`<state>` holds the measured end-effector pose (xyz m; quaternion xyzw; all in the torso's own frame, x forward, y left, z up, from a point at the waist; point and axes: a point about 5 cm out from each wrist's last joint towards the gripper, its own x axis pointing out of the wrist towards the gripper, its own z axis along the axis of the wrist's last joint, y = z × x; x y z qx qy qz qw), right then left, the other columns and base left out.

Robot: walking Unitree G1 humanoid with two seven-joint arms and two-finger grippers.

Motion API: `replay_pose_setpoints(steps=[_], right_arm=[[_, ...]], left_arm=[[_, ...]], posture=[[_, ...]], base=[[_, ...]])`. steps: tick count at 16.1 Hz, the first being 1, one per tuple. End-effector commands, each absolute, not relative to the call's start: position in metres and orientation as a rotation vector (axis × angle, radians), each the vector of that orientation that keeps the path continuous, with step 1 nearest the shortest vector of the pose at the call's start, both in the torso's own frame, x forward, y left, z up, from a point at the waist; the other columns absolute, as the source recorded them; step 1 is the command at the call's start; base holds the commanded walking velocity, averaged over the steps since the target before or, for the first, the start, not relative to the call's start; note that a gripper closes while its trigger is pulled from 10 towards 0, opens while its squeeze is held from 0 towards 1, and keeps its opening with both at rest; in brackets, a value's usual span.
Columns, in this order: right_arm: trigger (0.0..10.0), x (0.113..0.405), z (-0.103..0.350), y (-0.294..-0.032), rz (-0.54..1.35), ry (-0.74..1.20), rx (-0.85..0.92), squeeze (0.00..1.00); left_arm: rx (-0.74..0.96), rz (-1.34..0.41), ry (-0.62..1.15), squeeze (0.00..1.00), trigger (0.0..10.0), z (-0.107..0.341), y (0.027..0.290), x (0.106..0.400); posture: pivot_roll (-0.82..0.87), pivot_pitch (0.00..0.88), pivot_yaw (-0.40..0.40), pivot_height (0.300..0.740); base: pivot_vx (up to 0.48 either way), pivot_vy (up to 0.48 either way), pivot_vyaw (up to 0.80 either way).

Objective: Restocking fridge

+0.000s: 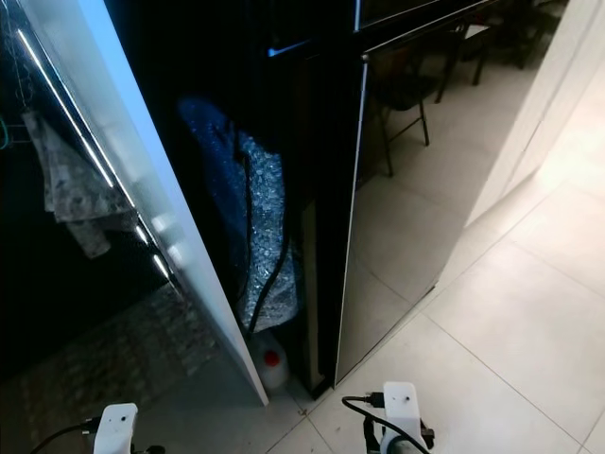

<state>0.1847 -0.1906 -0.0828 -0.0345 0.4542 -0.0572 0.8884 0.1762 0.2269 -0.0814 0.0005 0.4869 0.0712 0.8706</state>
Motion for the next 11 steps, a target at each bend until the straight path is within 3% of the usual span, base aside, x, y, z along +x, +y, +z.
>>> replay_pose_setpoints(steps=[1,11], right_arm=[[10.0,0.1831,-0.0842,-0.1873,-0.106,0.957,-0.064,0.0],[10.0,0.1834,-0.084,-0.1879,-0.08,0.957,-0.071,0.0]], left_arm=[[-0.015,0.16,1.035,0.0,10.0,-0.0829,0.2294,0.1718],[-0.013,0.152,1.035,0.0,10.0,-0.0826,0.2297,0.1723]], posture=[[-0.11,0.0,0.058,0.74],[-0.11,0.0,0.061,0.74]], base=[[0.0,0.0,0.8],[0.0,0.0,0.8]])
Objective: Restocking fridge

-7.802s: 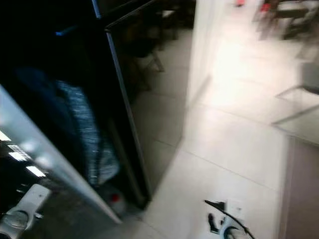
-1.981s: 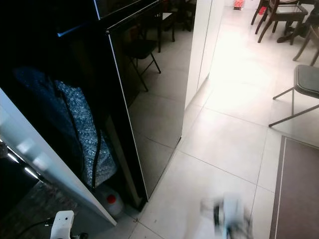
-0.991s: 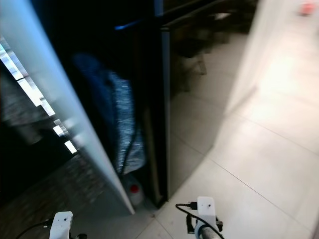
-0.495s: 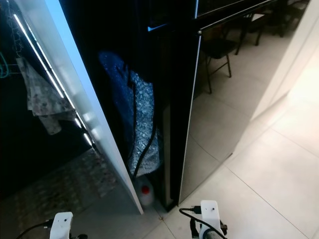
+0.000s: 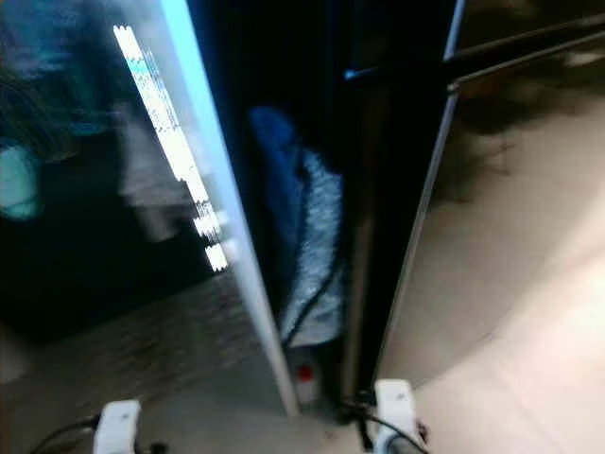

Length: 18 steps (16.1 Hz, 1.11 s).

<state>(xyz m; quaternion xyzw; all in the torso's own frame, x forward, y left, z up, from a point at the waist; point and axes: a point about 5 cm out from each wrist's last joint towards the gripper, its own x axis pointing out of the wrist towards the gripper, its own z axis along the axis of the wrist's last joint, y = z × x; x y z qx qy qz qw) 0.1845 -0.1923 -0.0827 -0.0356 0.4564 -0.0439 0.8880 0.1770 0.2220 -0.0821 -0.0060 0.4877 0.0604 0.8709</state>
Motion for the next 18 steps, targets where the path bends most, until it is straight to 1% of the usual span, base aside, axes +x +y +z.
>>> replay_pose_setpoints(steps=[1,18], right_arm=[[10.0,0.183,-0.0842,-0.1878,-0.078,0.959,-0.068,0.0],[10.0,0.1819,-0.0847,-0.1889,-0.048,0.972,-0.056,0.0]], left_arm=[[-0.014,0.151,1.034,0.0,10.0,-0.0825,0.2298,0.1725],[-0.02,0.135,1.033,0.0,10.0,-0.0817,0.2287,0.1747]], posture=[[-0.11,0.0,0.061,0.74],[-0.11,0.024,0.058,0.74]], base=[[0.0,0.0,0.8],[0.0,0.0,0.8]])
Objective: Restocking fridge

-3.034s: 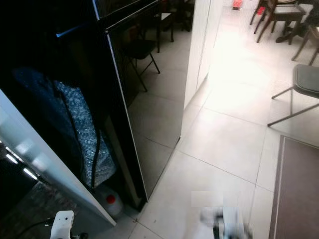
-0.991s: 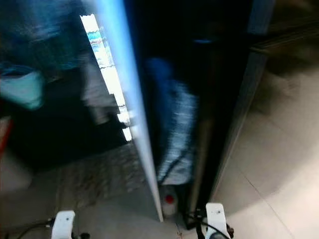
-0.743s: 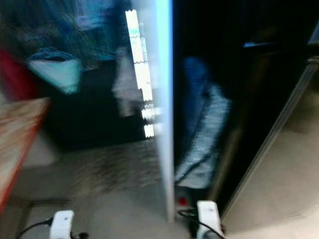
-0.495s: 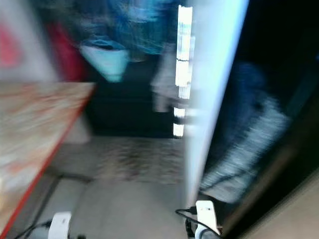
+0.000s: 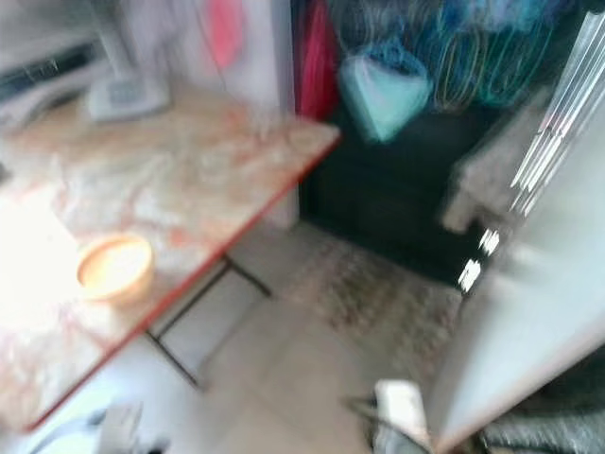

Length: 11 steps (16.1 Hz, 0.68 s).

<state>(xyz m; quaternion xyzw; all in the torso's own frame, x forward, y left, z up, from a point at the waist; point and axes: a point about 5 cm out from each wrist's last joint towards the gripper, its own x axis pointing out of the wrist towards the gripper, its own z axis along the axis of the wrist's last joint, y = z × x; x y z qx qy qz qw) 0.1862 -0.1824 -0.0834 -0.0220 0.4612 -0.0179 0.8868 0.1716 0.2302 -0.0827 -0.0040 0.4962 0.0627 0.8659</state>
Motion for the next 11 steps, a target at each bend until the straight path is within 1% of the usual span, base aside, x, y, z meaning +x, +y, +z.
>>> replay_pose_setpoints(steps=[1,8,10,11], right_arm=[[10.0,0.1821,-0.0846,-0.1892,-0.044,0.972,-0.06,0.0],[10.0,0.1822,-0.0847,-0.1864,-0.006,0.968,-0.073,0.0],[10.0,0.1819,-0.0848,-0.1858,-0.001,0.963,-0.076,0.0],[10.0,0.1814,-0.0849,-0.1852,-0.004,0.959,-0.061,0.0]], left_arm=[[-0.019,0.133,1.033,0.0,10.0,-0.0817,0.2285,0.1748],[0.009,0.106,1.028,0.0,10.0,-0.081,0.2301,0.1751],[0.022,0.109,0.987,0.0,10.0,-0.0791,0.2309,0.1775],[0.031,0.128,0.948,0.0,10.0,-0.0773,0.2322,0.1796]], posture=[[-0.11,0.025,0.058,0.74],[-0.1,0.011,0.073,0.74],[-0.1,0.0,0.078,0.74],[-0.1,0.0,0.079,0.74]], base=[[0.0,0.0,0.8],[0.0,0.0,0.8],[0.0,0.0,0.8],[0.0,0.0,0.47]])
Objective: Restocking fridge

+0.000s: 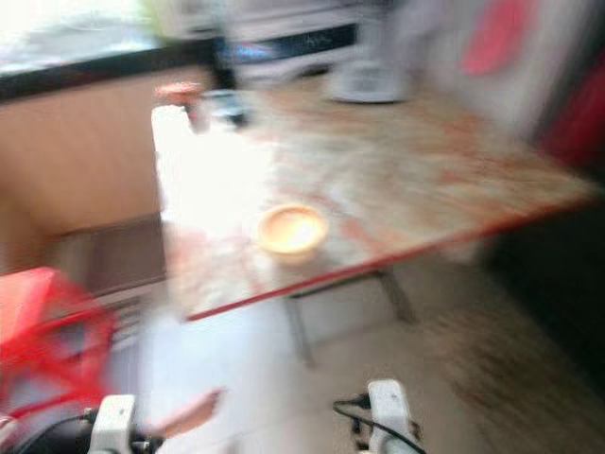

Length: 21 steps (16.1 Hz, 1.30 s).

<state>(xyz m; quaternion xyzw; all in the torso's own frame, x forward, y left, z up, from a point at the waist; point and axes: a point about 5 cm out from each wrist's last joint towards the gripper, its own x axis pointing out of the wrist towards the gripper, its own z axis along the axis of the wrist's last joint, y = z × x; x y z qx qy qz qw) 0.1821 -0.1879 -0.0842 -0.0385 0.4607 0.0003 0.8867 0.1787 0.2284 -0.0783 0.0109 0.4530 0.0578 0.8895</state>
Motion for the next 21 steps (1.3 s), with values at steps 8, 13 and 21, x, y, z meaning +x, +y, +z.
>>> replay_pose_setpoints(steps=[8,13,21], right_arm=[[10.0,0.182,-0.084,-0.185,0.004,0.949,-0.069,0.0],[10.0,0.184,-0.084,-0.185,-0.002,0.94,-0.057,0.0],[10.0,0.185,-0.083,-0.183,0.044,0.945,-0.052,0.0]], left_arm=[[0.157,0.065,0.258,0.0,10.0,0.008,0.171,0.29],[0.228,0.047,-0.089,0.0,10.0,0.063,0.151,0.32],[0.116,0.285,0.243,0.0,10.0,0.01,0.196,0.286]], posture=[[-0.1,0.004,0.079,0.74],[-0.09,0.018,0.077,0.74],[-0.08,0.03,0.087,0.74]], base=[[0.0,0.0,0.0],[0.0,0.0,0.0],[0.0,0.0,0.0]])
